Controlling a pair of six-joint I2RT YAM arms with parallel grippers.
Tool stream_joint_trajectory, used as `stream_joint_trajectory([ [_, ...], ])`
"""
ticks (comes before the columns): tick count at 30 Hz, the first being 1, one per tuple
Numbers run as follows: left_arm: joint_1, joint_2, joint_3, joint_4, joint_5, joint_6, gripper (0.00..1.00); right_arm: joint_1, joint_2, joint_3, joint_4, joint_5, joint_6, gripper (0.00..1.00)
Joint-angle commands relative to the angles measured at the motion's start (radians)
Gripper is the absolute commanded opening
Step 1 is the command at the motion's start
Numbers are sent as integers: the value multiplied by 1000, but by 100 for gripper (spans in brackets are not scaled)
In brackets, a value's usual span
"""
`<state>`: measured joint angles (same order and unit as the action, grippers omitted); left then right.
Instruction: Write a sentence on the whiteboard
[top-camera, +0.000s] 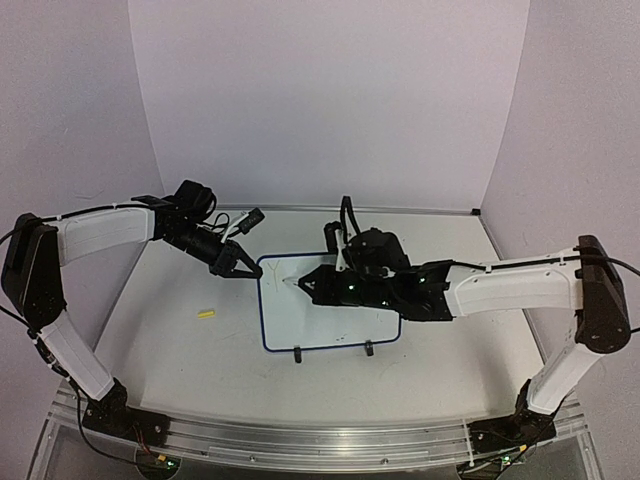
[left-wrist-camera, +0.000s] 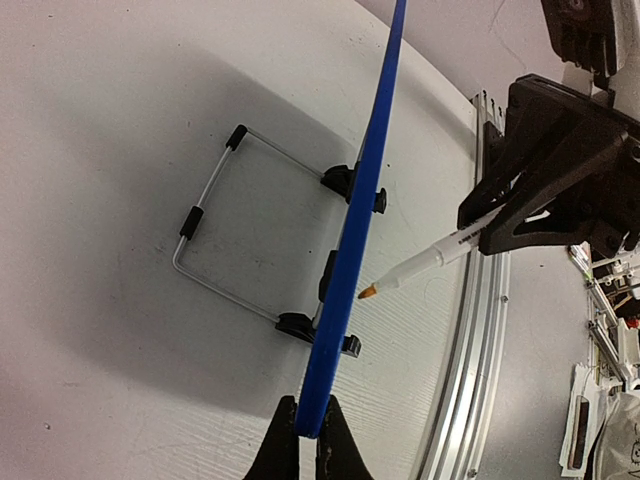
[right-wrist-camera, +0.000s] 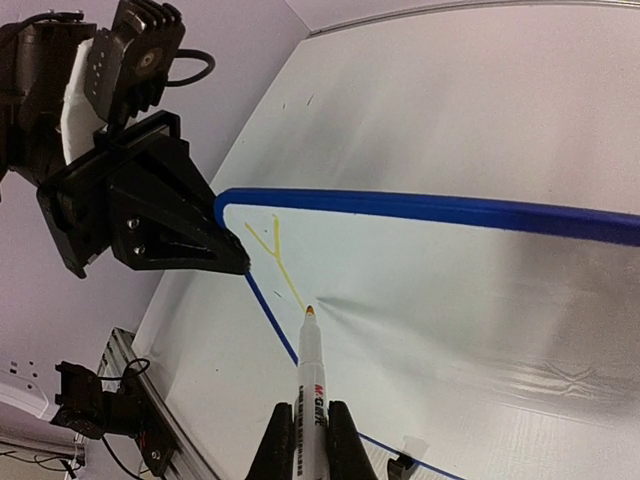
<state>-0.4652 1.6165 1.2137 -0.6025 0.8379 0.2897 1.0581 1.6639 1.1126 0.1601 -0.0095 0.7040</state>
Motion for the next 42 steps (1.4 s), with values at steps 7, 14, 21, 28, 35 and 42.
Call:
stream_joint_trajectory([
  [7,-9,-14,17,-28,-74,16,0,-11,13,50,-1,52,-16,0],
  [14,-9,-12,17,-29,-76,18,0,-13,36,72,-1,38,-32,0],
  [21,-9,-10,17,-31,-76,18,0,-12,59,72,-5,17,-26,0],
  [28,-10,-13,18,-31,-77,20,0,-13,43,31,-5,16,-7,0],
  [35,-10,-14,20,-33,-77,19,0,-13,30,6,-11,-7,5,0],
  [42,-10,-14,20,-33,-79,19,0,-13,6,-4,-19,12,8,0],
])
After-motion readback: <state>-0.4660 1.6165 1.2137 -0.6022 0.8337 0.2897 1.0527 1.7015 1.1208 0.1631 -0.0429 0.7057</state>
